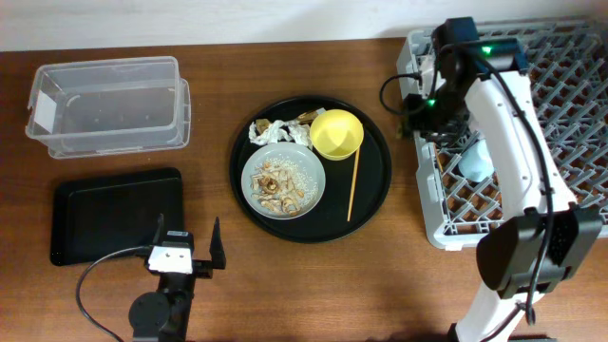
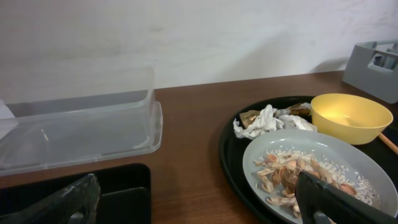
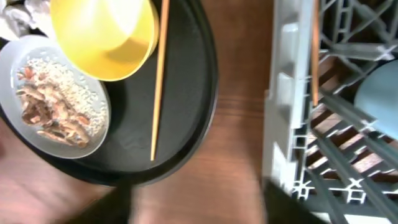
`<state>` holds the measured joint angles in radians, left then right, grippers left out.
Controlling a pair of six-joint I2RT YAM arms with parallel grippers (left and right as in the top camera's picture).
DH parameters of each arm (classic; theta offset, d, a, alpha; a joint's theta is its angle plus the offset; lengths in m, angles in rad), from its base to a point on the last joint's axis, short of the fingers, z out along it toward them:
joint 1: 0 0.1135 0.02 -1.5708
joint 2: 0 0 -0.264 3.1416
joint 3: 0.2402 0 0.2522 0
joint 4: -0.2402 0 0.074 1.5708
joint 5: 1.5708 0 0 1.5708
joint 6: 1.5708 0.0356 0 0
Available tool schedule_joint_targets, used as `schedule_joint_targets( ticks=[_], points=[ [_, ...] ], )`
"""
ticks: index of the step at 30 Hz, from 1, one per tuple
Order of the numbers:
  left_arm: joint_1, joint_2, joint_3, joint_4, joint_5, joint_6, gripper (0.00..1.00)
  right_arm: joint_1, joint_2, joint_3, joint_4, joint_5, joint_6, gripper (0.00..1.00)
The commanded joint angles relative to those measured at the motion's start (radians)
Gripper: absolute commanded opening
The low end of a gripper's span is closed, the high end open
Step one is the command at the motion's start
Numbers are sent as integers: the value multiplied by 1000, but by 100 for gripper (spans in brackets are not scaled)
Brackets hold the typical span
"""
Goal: Sort waste into correct bins and load items into the dishwasher rack
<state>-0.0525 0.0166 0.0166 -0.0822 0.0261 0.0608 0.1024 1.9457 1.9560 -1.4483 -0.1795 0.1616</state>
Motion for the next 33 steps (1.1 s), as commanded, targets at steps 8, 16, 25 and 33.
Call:
schedule_joint_targets(
  ticks=[8,16,25,33],
  points=[
    [-5,-4,-8,0,-4,12,99,135,-8,-150,69,-13,7,89],
    [-5,-4,-8,0,-4,12,99,217,-8,-323,248,19,206,43],
    [-5,-4,-8,0,-4,12,99,313,-8,-541,528,186,409,41],
    [-5,-4,-8,0,-4,12,99,335,-8,-643,695,280,470,41]
  ],
)
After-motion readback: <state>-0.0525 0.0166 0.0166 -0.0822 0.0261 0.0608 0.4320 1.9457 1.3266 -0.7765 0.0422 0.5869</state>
